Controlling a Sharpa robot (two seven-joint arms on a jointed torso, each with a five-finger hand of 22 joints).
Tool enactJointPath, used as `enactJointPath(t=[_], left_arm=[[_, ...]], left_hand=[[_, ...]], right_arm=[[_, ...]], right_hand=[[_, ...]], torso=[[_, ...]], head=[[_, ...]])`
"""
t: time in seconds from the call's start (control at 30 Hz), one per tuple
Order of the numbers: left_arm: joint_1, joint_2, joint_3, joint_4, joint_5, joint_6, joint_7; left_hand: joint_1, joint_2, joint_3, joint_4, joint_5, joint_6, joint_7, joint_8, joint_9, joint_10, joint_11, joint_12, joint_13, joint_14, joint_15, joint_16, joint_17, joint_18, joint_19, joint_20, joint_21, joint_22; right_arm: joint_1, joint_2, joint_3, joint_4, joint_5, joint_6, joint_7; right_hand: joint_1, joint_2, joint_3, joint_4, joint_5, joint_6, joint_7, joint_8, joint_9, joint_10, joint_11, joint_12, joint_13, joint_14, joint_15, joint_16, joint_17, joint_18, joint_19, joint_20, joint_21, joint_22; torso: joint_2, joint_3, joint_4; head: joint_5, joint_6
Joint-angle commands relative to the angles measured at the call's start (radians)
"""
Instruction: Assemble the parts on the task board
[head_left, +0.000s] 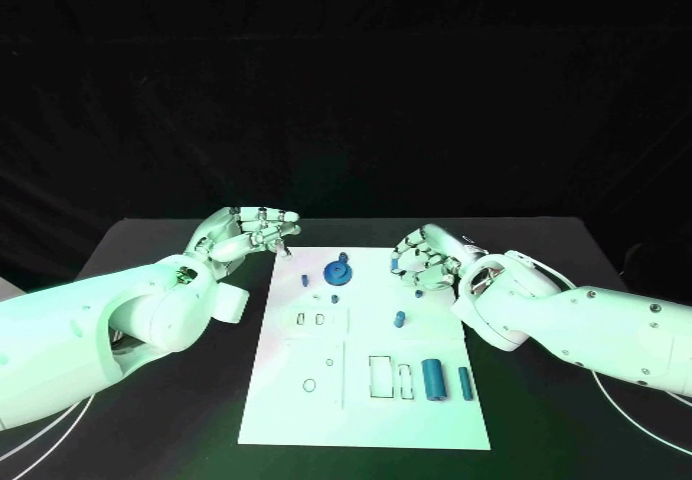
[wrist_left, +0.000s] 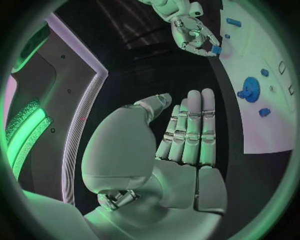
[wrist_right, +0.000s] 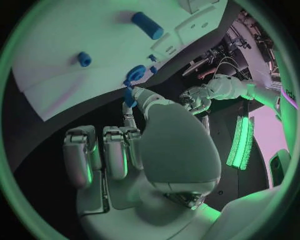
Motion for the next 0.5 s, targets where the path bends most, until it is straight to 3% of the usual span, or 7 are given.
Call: enactJointPath(t=[0.03, 0.33, 0.5], left_arm=[[0.002, 0.004, 0.001, -0.001, -0.002, 0.014, 0.005], [0.001, 0.017, 0.001, -0.012, -0.003, 0.015, 0.003], [0.001, 0.02, 0.0, -0.014, -0.003, 0.014, 0.001]], left_hand=[[0.008, 0.002, 0.007, -0.002, -0.003, 0.004, 0.001, 0.007, 0.001, 0.009, -0.001, -0.001, -0.001, -0.006, -0.001, 0.006, -0.002, 0.012, -0.01, 0.001, 0.009, 0.003], [0.007, 0.003, 0.008, -0.002, -0.003, 0.005, 0.001, 0.007, 0.002, 0.011, -0.001, -0.001, -0.001, -0.005, -0.001, 0.007, -0.002, 0.012, -0.011, 0.001, 0.011, 0.004], [0.007, 0.003, 0.008, -0.002, -0.003, 0.005, 0.001, 0.007, 0.002, 0.011, -0.001, -0.001, -0.001, -0.005, -0.001, 0.007, -0.002, 0.012, -0.011, 0.001, 0.011, 0.004]], right_arm=[[-0.003, 0.018, 0.0, 0.03, -0.048, -0.018, -0.075], [-0.021, 0.095, -0.005, 0.07, -0.094, 0.005, -0.136], [-0.035, 0.143, -0.01, 0.058, -0.134, 0.006, -0.168]], right_hand=[[-0.001, 0.012, 0.009, 0.0, 0.006, 0.003, -0.002, 0.003, 0.008, 0.096, -0.006, 0.002, 0.255, 0.106, -0.005, 0.003, 0.263, -0.014, 0.105, -0.004, 0.004, 0.263], [-0.003, 0.012, 0.009, 0.001, 0.01, 0.001, -0.001, 0.003, 0.009, 0.096, -0.005, 0.002, 0.255, 0.106, -0.005, 0.003, 0.263, -0.014, 0.105, -0.003, 0.004, 0.263], [-0.01, 0.011, 0.009, 0.003, 0.014, -0.002, 0.0, 0.004, 0.009, 0.096, -0.004, 0.001, 0.255, 0.106, -0.004, 0.003, 0.263, -0.014, 0.105, -0.003, 0.004, 0.263]], torso=[[0.001, -0.0009, -0.0016], [0.001, -0.0031, -0.0062], [0.001, -0.0029, -0.002]], head=[[0.004, -0.004], [0.013, -0.013], [0.007, -0.011]])
